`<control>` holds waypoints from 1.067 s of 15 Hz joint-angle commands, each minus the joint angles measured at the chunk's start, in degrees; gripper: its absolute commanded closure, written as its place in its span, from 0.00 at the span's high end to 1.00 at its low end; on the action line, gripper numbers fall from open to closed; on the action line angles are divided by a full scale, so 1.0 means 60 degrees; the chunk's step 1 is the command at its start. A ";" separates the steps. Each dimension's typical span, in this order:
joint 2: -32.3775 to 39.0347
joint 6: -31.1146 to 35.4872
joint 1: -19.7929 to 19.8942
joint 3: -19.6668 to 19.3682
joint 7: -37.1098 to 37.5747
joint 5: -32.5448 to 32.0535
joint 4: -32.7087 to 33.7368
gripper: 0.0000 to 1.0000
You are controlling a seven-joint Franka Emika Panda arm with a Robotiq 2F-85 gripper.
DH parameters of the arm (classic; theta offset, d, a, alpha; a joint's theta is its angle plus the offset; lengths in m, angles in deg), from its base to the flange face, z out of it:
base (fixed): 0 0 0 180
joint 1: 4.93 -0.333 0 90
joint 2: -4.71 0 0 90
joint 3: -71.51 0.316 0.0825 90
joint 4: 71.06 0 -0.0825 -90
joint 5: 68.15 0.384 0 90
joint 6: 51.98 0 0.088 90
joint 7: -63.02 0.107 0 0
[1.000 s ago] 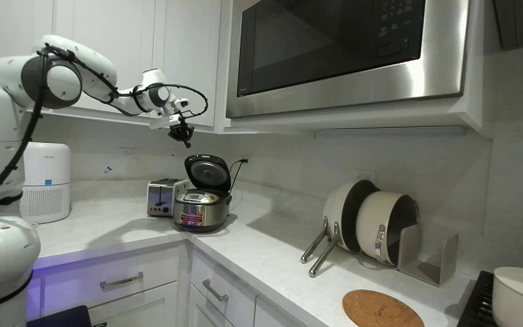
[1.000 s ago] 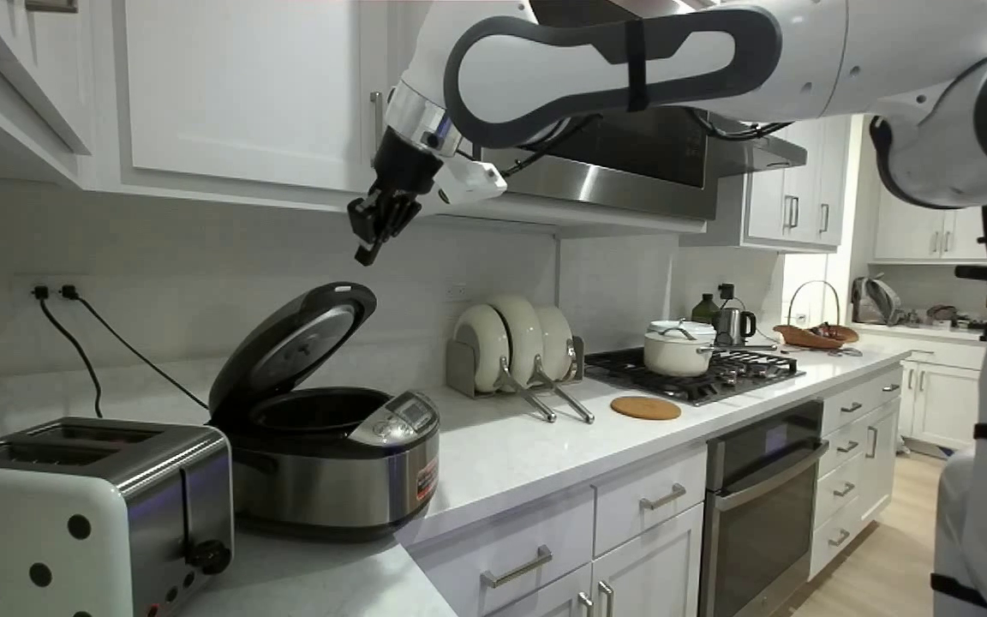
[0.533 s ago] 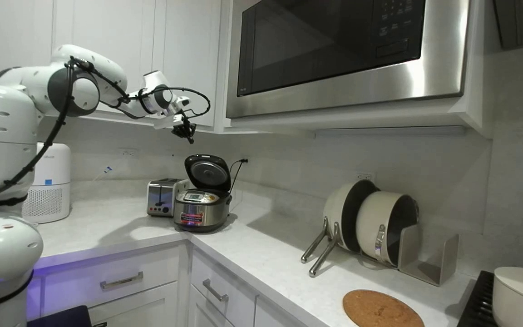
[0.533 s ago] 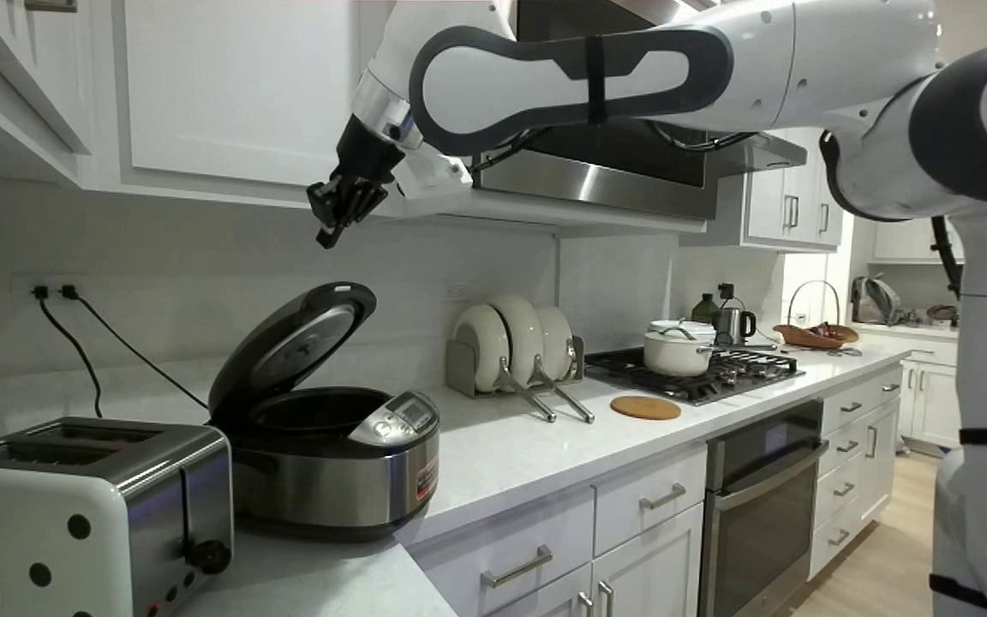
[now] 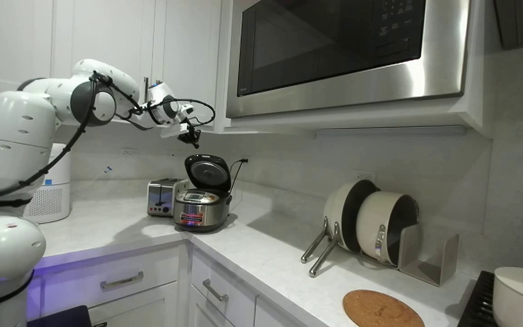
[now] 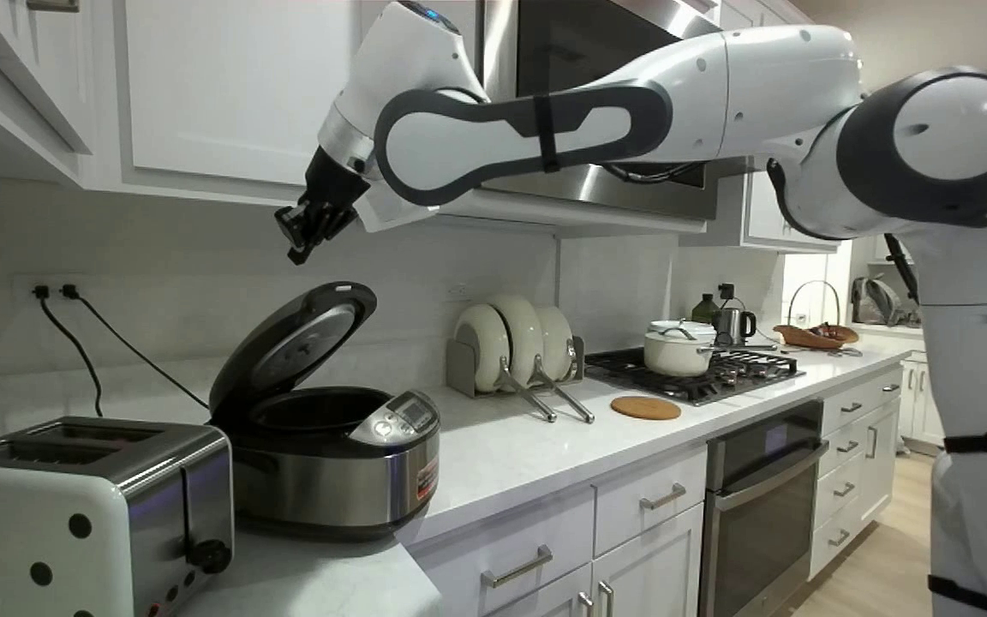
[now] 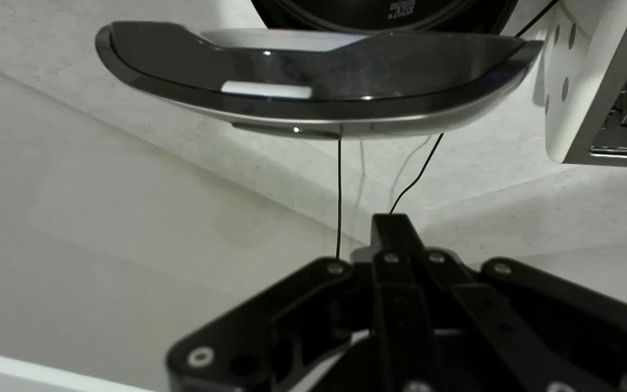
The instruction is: Close the lid of the silver warmer
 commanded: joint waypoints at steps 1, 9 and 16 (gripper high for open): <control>0.0714 0.0235 -0.0411 -0.0429 0.0289 -0.0419 0.0787 0.00; 0.1577 -0.0611 -0.0939 -0.1208 -0.0119 -0.0841 0.1984 0.00; 0.1838 -0.3041 -0.1137 -0.1253 -0.1160 -0.0761 0.3006 0.00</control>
